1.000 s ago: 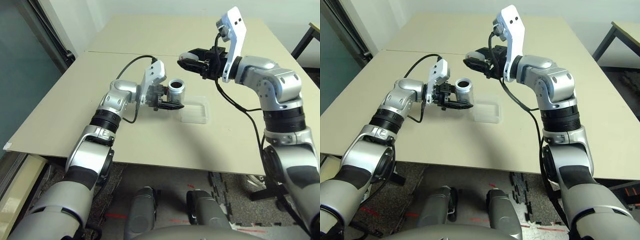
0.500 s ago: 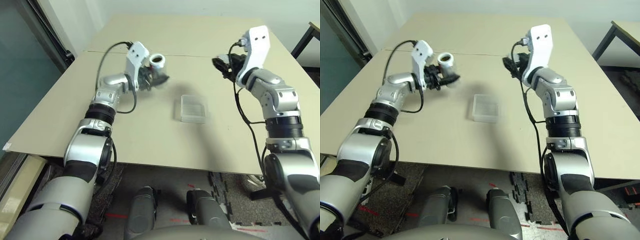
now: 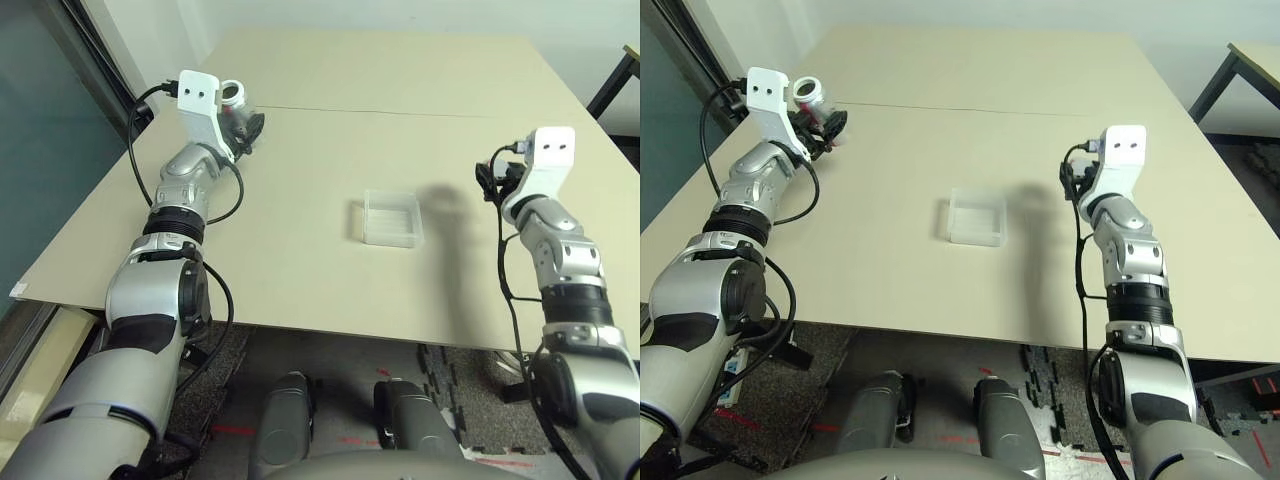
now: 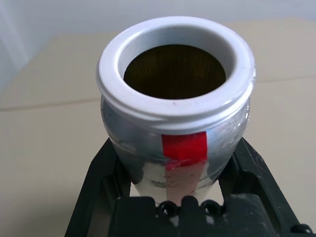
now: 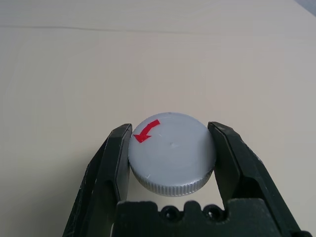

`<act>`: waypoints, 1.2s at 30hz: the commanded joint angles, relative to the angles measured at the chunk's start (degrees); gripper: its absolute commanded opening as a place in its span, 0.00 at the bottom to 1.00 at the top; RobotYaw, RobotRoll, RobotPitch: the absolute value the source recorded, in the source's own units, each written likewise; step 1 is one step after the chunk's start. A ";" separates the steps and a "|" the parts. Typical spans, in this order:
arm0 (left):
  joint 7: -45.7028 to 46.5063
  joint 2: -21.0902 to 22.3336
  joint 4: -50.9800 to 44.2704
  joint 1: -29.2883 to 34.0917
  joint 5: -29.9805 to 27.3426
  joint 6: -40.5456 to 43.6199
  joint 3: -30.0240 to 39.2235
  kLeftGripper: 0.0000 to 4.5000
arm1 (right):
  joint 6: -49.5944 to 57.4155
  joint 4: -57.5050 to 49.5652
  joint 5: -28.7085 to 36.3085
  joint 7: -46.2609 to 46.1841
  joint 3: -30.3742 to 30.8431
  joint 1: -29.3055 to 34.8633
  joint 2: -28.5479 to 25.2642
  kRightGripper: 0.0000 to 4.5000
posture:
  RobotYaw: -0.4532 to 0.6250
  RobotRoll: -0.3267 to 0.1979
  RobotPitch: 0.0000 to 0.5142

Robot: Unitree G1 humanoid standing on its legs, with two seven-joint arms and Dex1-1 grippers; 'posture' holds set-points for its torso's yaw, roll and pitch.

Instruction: Pour the medicine from the bottle into the box.

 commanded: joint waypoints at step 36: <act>1.38 -0.88 3.53 2.07 0.94 0.79 0.25 0.57 | 12.37 -0.82 0.91 3.97 1.32 2.09 0.65 0.88 | 0.49 0.62 0.15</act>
